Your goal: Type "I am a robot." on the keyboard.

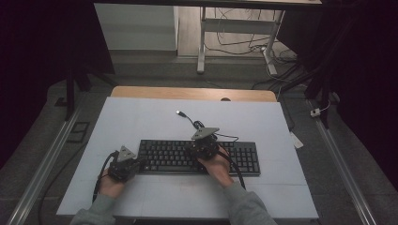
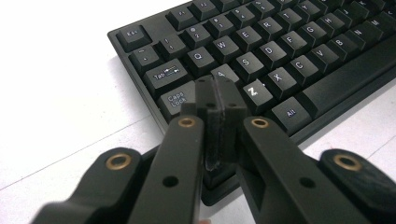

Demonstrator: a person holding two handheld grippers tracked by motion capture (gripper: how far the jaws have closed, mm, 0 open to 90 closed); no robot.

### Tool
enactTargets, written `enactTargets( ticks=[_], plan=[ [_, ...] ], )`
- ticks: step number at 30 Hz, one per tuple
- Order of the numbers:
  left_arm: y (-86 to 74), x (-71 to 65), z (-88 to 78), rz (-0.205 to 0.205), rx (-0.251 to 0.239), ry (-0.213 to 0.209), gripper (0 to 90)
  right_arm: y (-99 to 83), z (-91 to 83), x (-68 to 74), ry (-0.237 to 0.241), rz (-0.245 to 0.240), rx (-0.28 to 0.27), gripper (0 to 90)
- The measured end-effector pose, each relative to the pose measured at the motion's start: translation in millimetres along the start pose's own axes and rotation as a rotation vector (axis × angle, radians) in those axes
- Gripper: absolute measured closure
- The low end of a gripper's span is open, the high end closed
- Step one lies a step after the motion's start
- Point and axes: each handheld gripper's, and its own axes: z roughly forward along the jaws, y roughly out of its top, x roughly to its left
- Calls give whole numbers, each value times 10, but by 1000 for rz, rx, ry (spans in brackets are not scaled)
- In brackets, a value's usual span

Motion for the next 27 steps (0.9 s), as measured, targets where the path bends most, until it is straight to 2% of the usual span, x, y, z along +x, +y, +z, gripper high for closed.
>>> enactTargets(
  ticks=[5, 7, 20, 23, 27],
  plan=[
    [0, 1, 3, 1, 5, -1, 889, -18, 34, -10, -9, 3, 26, 896],
    [-2, 2, 13, 1, 18, 2, 890, -21, 40, -10, -12, 4, 29, 896],
    [-5, 7, 15, -4, 16, -1, 889, -30, 78, 15, -7, -10, 50, 898],
    [-5, 6, 14, -3, 16, 0, 889, -26, 67, 25, -8, -18, 43, 898],
    [-1, 4, 0, -6, 9, 4, 889, -2, 8, 30, -5, -8, 0, 898]
  ],
)
